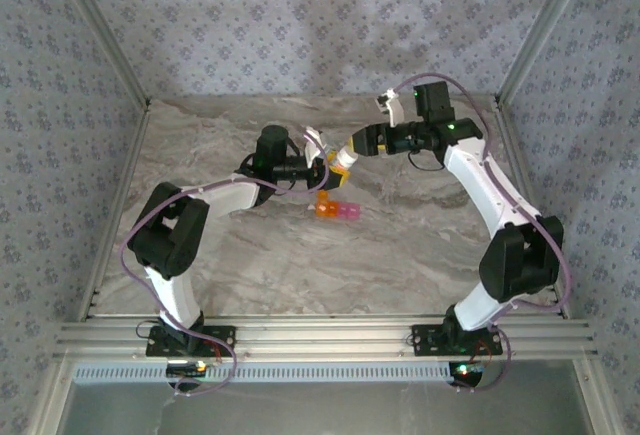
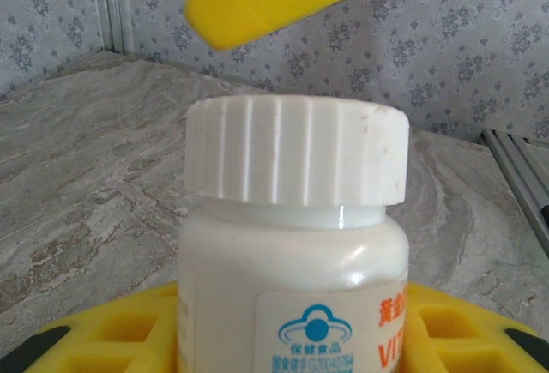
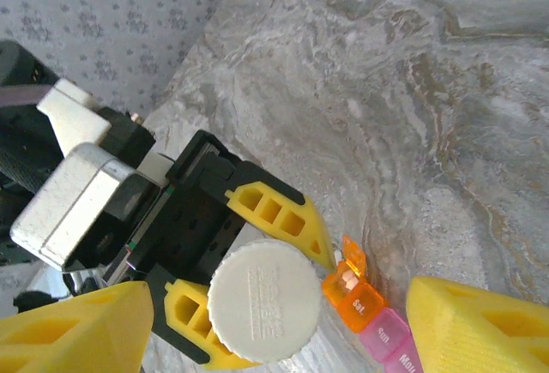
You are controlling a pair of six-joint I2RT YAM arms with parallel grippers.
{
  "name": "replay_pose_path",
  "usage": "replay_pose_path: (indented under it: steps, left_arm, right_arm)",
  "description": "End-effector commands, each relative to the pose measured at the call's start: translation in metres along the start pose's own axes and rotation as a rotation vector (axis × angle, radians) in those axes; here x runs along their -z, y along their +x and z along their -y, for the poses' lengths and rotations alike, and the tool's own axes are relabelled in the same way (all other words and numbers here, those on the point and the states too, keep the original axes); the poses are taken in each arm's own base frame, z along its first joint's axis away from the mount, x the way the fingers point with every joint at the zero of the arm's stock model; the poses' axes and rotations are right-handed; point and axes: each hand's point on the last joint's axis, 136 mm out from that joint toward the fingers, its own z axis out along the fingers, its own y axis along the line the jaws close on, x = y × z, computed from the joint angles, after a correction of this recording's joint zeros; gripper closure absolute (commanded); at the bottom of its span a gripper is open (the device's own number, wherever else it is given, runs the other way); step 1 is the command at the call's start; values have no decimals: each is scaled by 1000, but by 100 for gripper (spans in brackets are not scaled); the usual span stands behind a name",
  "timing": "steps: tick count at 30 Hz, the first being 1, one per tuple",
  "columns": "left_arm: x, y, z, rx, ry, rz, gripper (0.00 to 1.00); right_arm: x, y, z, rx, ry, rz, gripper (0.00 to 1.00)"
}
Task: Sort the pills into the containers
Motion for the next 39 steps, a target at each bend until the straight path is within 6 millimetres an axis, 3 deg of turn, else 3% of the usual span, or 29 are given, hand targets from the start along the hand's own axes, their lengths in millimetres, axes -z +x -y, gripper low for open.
replay_pose_path:
  steps: [1, 12, 17, 21, 32, 39]
  left_arm:
    - [7, -26, 10, -38, 39, 37, 100]
    - [8, -33, 12, -46, 44, 41, 100]
    - [9, -35, 13, -51, 44, 42, 100]
    - [9, -36, 14, -50, 43, 43, 100]
    - [4, -43, 10, -150, -97, 40, 100]
    - [-5, -39, 12, -183, -118, 28, 100]
  right_arm:
    - [-7, 5, -11, 30, -49, -45, 22]
    - [-19, 17, -13, 20, -48, -105, 33]
    - [-21, 18, -10, 8, -36, -109, 53]
    - [-26, 22, -8, -7, -21, -108, 59]
    - [-49, 39, 13, -282, 159, -52, 63]
    - [-63, 43, 9, -382, 244, -3, 63]
